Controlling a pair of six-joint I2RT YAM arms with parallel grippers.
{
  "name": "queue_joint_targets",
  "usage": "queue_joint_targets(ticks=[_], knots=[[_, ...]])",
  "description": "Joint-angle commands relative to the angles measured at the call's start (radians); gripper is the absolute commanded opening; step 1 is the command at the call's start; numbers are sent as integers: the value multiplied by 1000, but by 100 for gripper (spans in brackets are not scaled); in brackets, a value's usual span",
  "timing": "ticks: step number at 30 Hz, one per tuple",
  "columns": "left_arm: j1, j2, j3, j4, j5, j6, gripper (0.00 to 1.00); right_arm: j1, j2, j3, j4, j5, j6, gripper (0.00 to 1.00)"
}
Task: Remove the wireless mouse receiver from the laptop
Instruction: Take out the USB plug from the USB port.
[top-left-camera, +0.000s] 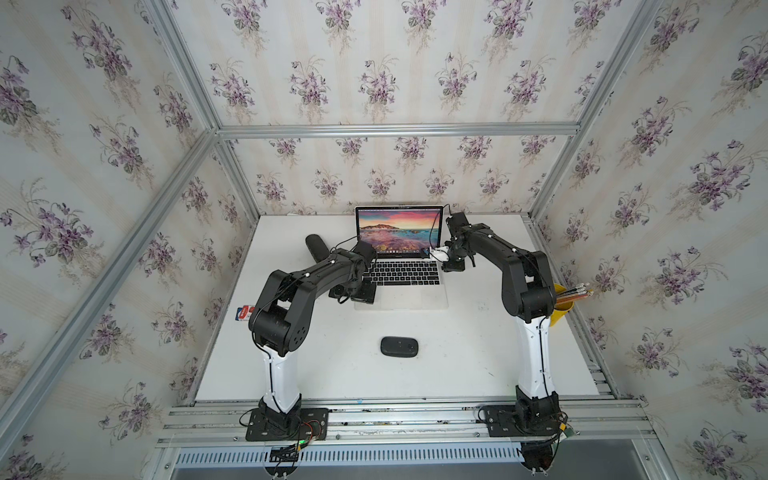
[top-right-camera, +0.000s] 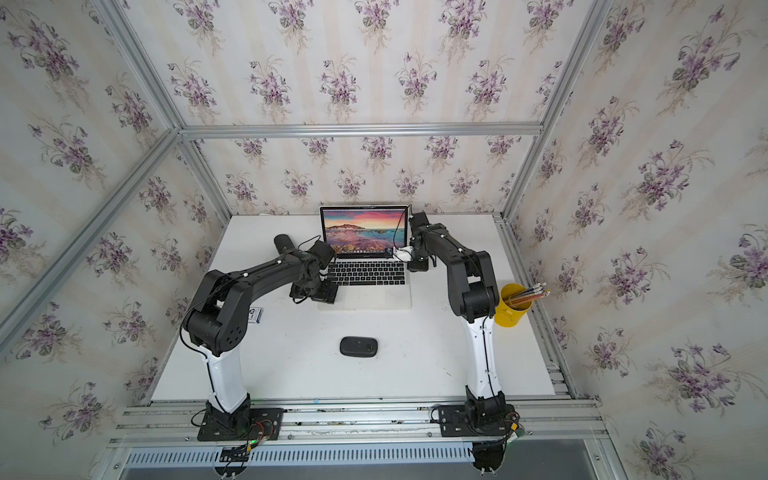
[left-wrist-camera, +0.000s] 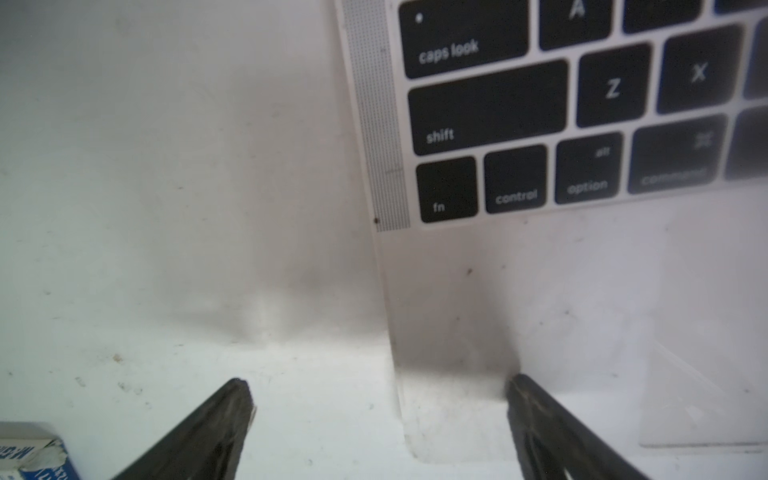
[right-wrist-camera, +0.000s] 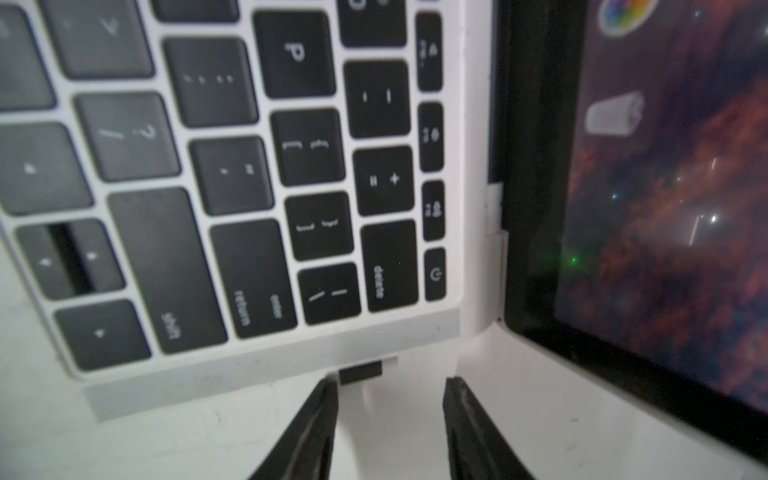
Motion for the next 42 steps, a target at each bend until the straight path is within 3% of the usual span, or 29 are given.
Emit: queue_joint_targets(ticks=[1, 10, 28, 40, 42], knots=[[0, 34, -14, -131, -49, 22, 99, 17, 50, 25, -122, -51, -3, 45], [6, 25, -3, -160, -48, 42, 99, 38, 104, 73, -227, -56, 26, 42], [14, 75, 31, -170, -36, 62, 99, 45, 165, 109, -192, -219, -47, 27], [19, 75, 40, -179, -36, 65, 99, 50, 188, 113, -185, -215, -42, 1], [19, 74, 39, -177, -35, 65, 99, 50, 184, 111, -181, -206, -34, 0]])
